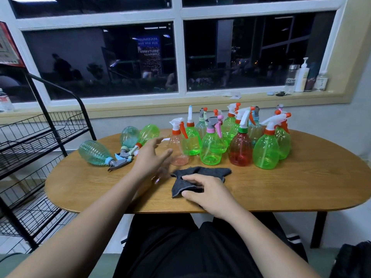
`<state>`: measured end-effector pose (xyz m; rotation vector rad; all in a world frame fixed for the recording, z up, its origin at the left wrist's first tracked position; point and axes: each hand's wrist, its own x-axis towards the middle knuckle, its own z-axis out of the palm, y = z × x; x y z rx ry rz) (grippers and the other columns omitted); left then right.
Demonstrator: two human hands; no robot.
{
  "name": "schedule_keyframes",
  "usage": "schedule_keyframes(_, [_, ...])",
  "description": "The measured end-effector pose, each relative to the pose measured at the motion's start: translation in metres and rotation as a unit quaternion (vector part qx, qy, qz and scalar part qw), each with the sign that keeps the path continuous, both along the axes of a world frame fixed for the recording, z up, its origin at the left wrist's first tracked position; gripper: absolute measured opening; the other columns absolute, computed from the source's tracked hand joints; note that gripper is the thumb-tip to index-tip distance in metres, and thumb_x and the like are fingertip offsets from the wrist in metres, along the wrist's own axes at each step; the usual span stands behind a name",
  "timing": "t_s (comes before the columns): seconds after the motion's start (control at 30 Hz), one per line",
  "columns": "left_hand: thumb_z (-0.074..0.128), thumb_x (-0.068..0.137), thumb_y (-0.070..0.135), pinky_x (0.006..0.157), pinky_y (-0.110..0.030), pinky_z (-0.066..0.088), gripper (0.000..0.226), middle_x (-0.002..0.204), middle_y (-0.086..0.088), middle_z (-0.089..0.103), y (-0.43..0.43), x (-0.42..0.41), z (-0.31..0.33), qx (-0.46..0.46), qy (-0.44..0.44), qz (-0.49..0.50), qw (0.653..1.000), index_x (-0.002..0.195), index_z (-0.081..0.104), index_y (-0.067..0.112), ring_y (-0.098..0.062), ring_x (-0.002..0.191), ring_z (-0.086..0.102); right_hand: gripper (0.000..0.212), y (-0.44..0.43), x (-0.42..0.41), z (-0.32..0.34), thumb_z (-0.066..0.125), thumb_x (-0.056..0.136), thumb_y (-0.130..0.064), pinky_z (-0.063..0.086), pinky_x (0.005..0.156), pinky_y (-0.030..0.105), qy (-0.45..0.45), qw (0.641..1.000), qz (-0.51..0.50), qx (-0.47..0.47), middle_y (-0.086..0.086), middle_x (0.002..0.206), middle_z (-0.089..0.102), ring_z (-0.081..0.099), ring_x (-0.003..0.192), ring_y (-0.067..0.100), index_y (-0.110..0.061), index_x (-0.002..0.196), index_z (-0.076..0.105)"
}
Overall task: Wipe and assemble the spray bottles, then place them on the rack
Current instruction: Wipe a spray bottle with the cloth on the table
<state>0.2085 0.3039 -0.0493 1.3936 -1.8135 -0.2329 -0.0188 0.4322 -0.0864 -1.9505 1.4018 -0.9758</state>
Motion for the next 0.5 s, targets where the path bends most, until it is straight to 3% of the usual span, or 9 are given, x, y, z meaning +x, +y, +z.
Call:
schedule_keyframes(0.17, [0.072, 0.096, 0.034, 0.092, -0.035, 0.047, 0.032, 0.122, -0.004, 0.069, -0.002, 0.053, 0.012, -0.05, -0.059, 0.075, 0.994, 0.123, 0.072, 0.016, -0.024, 0.114, 0.062, 0.051, 0.0, 0.0, 0.0, 0.081, 0.091, -0.035, 0.043, 0.101, 0.009, -0.002, 1.0, 0.001, 0.003, -0.025, 0.133, 0.068, 0.059, 0.122, -0.014, -0.039, 0.14, 0.068])
schedule_keyframes(0.3, [0.069, 0.093, 0.027, 0.102, -0.046, 0.047, 0.031, 0.127, -0.013, 0.067, -0.012, 0.102, 0.011, -0.012, -0.105, 0.154, 0.982, 0.121, 0.073, 0.015, -0.036, 0.122, 0.057, 0.051, 0.001, 0.001, 0.001, 0.08, 0.091, -0.038, 0.045, 0.102, 0.011, 0.006, 1.0, 0.0, 0.002, -0.026, 0.134, 0.067, 0.058, 0.123, -0.013, -0.04, 0.141, 0.067])
schedule_keyframes(0.5, [0.067, 0.098, 0.026, 0.092, -0.046, 0.054, 0.025, 0.118, -0.01, 0.074, -0.007, 0.13, -0.009, 0.073, -0.16, 0.168, 0.97, 0.12, 0.074, 0.017, -0.034, 0.114, 0.059, 0.051, 0.0, 0.001, 0.001, 0.08, 0.091, -0.038, 0.042, 0.098, 0.006, 0.005, 1.0, -0.001, 0.001, -0.028, 0.132, 0.067, 0.057, 0.121, -0.016, -0.041, 0.14, 0.067])
